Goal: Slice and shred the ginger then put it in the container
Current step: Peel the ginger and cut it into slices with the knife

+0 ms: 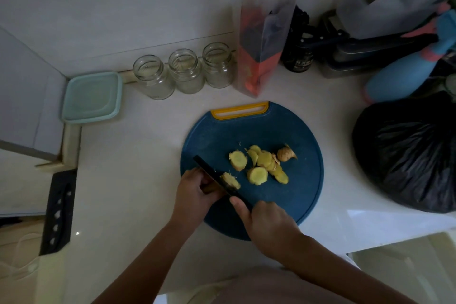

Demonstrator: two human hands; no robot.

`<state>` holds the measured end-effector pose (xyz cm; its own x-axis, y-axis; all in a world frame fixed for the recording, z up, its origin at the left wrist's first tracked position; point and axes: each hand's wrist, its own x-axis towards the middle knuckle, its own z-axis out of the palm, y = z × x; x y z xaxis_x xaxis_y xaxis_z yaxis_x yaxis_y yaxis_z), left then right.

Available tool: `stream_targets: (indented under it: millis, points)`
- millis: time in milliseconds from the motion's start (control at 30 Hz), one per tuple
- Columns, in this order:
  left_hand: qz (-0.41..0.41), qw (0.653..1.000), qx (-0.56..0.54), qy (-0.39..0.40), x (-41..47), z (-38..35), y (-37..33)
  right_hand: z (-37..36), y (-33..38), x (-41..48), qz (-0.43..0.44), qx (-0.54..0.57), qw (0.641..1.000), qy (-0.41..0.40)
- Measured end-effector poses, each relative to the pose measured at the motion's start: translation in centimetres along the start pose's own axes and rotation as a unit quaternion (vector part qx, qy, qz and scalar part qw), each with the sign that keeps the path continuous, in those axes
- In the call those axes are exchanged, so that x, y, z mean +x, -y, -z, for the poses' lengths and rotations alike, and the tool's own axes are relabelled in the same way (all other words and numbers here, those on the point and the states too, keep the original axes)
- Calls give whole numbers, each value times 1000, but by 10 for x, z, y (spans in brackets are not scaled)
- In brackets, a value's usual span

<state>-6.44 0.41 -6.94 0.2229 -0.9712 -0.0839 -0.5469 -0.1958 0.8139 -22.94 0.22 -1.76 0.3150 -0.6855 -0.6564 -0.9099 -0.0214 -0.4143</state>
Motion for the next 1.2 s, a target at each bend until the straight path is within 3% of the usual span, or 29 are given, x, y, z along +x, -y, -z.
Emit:
stream_targets:
  millis: [300,700,1067,1200]
  points:
    - [12,1000,13,10,0,-3,10,-7,0,12,-22,6,1000,7]
    - [-55,998,27,-13,3,-3,14,-3,16,31,4,14,999,-33]
    - [-36,999,3,6,6,-5,18,3,13,25,28,24,998,-49]
    - [-23,999,21,6,4,-4,12,1,-1,10,-12,14,999,-50]
